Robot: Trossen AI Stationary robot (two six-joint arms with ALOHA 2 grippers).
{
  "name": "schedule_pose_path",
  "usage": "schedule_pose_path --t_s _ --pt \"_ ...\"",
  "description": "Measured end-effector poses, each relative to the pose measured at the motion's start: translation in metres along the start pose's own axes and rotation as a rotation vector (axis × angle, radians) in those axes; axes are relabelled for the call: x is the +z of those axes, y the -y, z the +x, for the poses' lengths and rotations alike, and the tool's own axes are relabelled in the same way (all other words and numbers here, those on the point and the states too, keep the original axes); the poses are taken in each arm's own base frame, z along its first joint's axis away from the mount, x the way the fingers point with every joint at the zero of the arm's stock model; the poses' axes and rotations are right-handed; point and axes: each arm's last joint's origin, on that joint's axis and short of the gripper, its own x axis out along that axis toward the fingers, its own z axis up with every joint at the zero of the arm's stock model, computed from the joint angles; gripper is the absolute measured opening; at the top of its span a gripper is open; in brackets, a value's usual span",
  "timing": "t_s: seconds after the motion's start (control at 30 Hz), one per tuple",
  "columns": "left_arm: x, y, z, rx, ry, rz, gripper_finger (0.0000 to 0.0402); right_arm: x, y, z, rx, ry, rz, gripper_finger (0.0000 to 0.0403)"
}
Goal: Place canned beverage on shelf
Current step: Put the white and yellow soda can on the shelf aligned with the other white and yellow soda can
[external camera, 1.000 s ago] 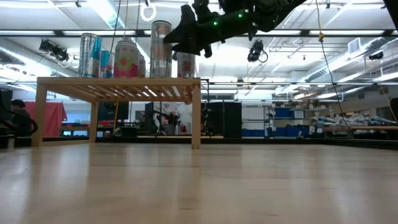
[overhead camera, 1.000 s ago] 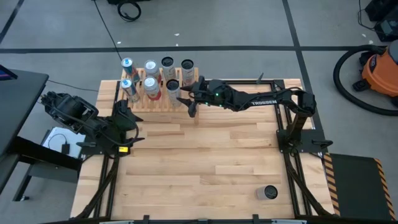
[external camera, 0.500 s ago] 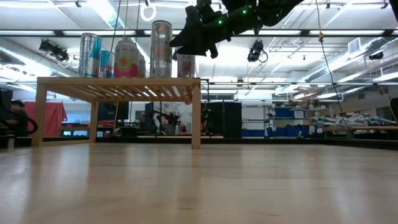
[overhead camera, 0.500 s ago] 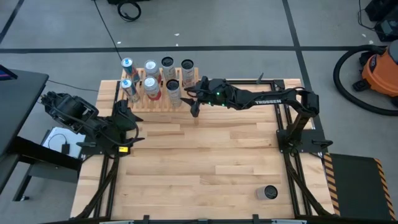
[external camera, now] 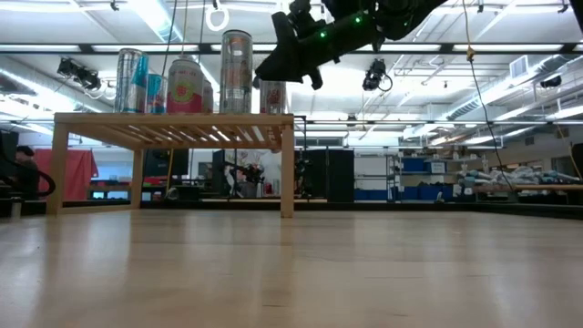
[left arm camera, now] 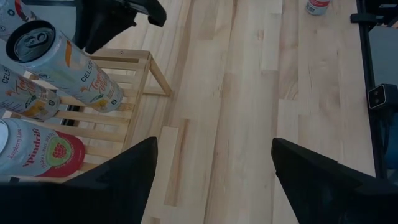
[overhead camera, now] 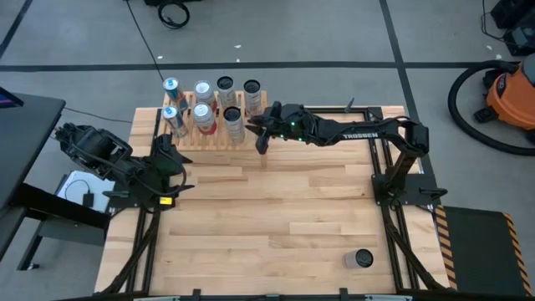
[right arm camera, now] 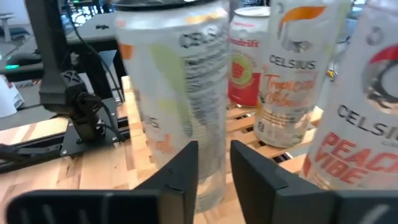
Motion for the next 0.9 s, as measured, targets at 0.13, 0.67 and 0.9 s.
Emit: schedule_pose_path --t_s 0.13,0.67,0.9 --pt "0.000 0.000 0.000 0.000 0.000 0.000 0.0316 -0.002 0.002 0.003 -0.004 0.000 0.033 0.0058" --pt "0.000 0.000 0.000 -0.001 0.003 -0.005 0.0316 -0.024 -0.002 0.017 -0.002 -0.072 0.074 0.0008" --pt "0.001 0.000 0.000 -0.002 0.004 -0.005 0.0316 -0.023 0.002 0.017 -0.009 -0.069 0.123 0.0013"
